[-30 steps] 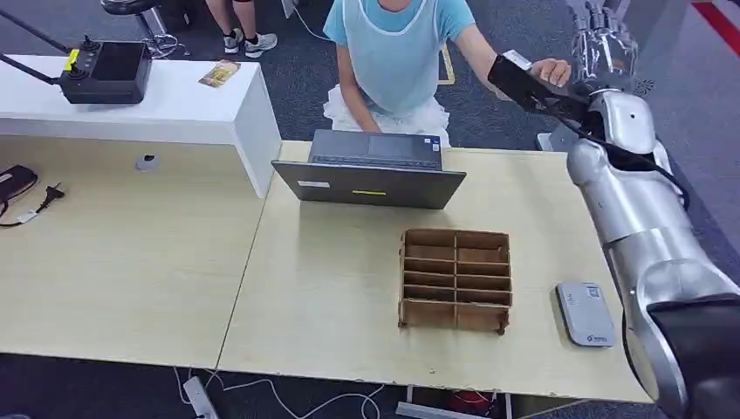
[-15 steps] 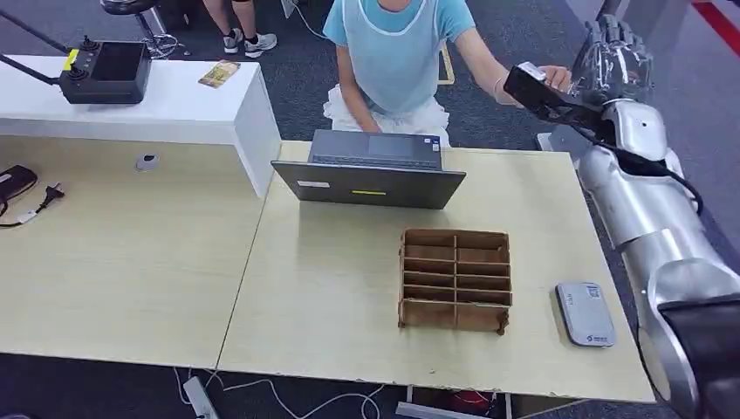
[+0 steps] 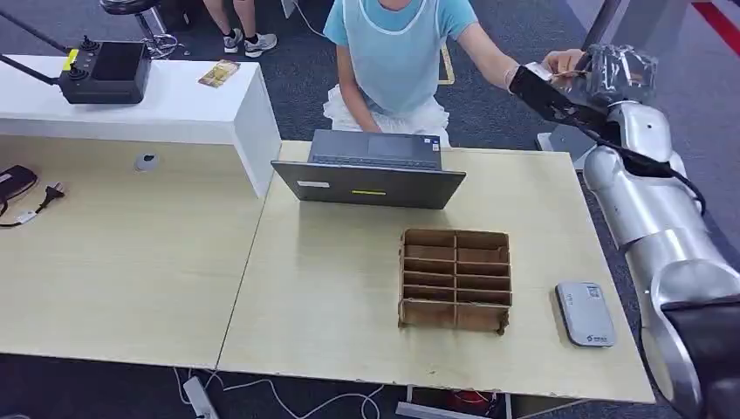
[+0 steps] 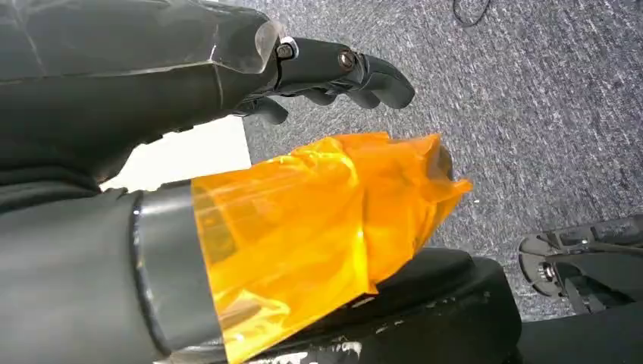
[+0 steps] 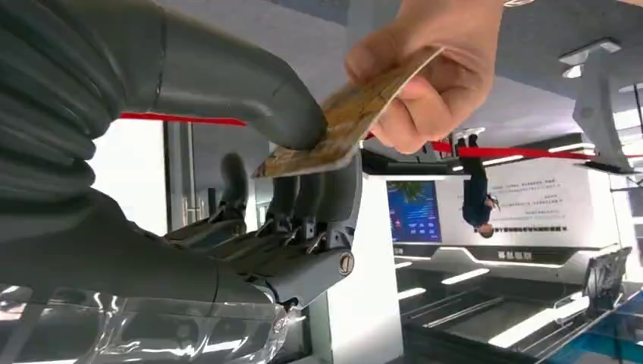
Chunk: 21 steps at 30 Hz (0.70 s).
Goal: Pass the card to the sensor for recognition and then transmit it.
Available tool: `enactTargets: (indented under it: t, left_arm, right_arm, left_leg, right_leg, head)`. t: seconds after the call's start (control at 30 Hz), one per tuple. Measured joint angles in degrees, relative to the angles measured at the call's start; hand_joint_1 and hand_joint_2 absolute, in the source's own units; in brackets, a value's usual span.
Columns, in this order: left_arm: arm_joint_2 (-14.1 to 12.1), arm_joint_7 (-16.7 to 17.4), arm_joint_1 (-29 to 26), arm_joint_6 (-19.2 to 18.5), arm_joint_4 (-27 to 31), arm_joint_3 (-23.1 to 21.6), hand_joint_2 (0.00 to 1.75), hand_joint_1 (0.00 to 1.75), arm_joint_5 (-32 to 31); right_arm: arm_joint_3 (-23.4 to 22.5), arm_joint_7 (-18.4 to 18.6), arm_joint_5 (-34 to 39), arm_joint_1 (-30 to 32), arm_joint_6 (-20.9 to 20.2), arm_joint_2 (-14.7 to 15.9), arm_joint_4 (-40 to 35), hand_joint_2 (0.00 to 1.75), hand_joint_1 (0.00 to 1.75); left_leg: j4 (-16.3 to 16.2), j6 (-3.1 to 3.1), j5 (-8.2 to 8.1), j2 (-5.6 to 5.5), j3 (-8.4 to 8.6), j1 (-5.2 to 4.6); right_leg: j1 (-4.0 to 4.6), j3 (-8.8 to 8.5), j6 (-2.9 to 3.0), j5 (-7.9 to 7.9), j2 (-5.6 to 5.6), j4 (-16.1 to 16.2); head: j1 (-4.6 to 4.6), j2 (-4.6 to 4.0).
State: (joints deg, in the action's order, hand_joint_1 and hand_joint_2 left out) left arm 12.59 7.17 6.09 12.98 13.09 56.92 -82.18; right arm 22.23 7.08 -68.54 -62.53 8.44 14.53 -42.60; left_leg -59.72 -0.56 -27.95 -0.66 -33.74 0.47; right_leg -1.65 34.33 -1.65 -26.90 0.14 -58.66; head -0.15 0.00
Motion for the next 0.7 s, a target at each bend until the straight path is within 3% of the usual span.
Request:
enactTargets:
  t: [0.47,0.7]
  left_arm:
    - [0.0,0.0,0.0,0.0,0.0,0.0,0.00,0.00,0.3]
    - [0.0,-0.1,-0.2,0.3,0.0,0.0,0.00,0.00,0.3]
  right_arm:
    - [-0.3,-0.2,0.9,0.0,0.1,0.0,0.0,1.75,1.75]
    - [-2.6,-1.3,5.8,1.9,5.5,0.0,-2.5,1.75,1.75]
  left_leg:
    - [0.0,0.00,0.00,0.00,0.00,0.00]
    - [0.0,0.00,0.00,0.00,0.00,0.00]
  right_leg:
    - [0.00,0.00,0.00,0.00,0.00,0.0]
    - [0.00,0.00,0.00,0.00,0.00,0.0]
  head:
    - [0.00,0.00]
    - [-0.02,0.00]
